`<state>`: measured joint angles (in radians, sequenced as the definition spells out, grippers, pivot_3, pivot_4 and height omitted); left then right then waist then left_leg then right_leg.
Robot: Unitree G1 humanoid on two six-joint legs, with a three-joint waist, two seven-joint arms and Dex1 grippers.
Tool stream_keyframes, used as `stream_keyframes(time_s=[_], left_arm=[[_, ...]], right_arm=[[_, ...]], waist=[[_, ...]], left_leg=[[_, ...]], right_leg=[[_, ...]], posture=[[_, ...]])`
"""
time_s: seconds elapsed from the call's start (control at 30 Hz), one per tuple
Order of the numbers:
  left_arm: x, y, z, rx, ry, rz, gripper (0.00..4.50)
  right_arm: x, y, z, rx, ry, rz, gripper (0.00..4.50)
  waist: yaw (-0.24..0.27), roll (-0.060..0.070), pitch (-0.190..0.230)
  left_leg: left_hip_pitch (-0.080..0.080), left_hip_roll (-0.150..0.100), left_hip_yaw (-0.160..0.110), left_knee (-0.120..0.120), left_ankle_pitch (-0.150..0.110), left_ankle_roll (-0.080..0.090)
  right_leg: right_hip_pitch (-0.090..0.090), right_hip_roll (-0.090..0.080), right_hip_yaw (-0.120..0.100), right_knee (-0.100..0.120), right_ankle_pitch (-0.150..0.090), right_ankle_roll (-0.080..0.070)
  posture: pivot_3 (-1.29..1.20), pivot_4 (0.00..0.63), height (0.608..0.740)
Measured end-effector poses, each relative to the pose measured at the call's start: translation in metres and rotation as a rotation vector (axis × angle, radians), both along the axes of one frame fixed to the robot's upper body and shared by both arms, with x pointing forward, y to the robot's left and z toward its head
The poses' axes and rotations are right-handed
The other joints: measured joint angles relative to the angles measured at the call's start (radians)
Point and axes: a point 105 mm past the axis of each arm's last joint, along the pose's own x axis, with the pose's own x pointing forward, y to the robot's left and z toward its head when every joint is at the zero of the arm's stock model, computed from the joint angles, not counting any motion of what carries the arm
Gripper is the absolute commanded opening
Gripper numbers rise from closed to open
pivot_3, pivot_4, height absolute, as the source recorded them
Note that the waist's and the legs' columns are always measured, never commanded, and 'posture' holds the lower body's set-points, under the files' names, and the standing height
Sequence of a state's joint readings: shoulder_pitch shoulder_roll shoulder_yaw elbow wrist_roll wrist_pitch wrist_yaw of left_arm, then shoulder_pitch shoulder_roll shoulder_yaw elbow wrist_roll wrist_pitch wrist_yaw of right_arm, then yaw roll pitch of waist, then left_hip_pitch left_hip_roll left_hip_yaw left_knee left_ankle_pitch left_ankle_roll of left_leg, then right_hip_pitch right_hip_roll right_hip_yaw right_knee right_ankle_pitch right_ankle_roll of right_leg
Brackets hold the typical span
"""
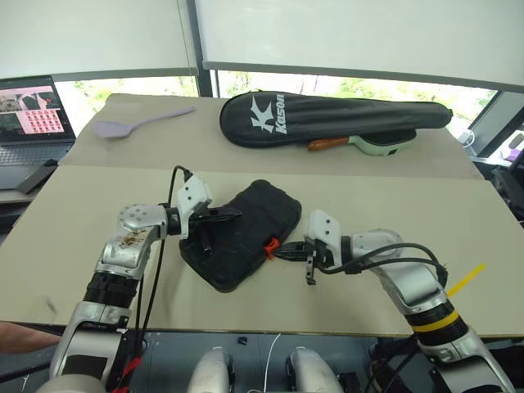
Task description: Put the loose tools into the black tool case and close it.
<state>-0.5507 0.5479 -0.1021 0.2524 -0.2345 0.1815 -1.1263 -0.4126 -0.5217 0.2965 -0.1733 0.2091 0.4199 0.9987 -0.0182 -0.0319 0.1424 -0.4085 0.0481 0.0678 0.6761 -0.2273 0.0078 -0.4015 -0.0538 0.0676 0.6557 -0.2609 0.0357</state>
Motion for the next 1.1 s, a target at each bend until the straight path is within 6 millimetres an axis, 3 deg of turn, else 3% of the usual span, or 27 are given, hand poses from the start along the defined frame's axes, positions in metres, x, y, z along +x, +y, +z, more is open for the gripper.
stream_keyframes(time_s=[0.23,0.5,0.67,1.1], left_arm=[[-0.001,0.0,-0.002,0.002,0.012,0.002,0.05],[-0.003,-0.002,-0.003,0.005,0.012,-0.006,0.05],[-0.003,-0.003,-0.003,0.006,0.013,-0.005,0.05],[-0.004,-0.001,-0.007,0.062,0.022,0.0,0.05]], right_arm=[[0.001,0.003,-0.003,-0.004,-0.001,-0.006,0.0],[0.004,0.001,-0.024,-0.088,0.059,-0.044,0.0],[0.008,0.001,-0.027,-0.1,0.06,-0.062,0.0],[0.018,0.003,-0.02,-0.168,0.072,-0.055,0.0]], waist=[[-0.004,0.001,-0.001],[-0.002,0.002,-0.002],[0.0,0.002,-0.002],[-0.003,0.003,-0.002]], left_leg=[[0.005,0.001,0.0,0.0,0.0,0.0],[0.005,0.001,0.0,0.0,0.0,0.0],[0.004,0.001,0.0,0.0,0.0,0.0],[0.004,0.001,0.0,-0.001,0.0,0.0]], right_leg=[[0.004,0.001,0.0,0.001,-0.001,-0.001],[0.004,0.001,0.001,0.001,-0.001,-0.002],[0.004,0.001,0.001,0.0,-0.001,-0.002],[0.003,0.001,0.001,0.0,-0.001,-0.002]], posture=[[0.0,0.15,0.74],[0.0,0.15,0.74],[0.0,0.15,0.74],[0.0,0.15,0.74]])
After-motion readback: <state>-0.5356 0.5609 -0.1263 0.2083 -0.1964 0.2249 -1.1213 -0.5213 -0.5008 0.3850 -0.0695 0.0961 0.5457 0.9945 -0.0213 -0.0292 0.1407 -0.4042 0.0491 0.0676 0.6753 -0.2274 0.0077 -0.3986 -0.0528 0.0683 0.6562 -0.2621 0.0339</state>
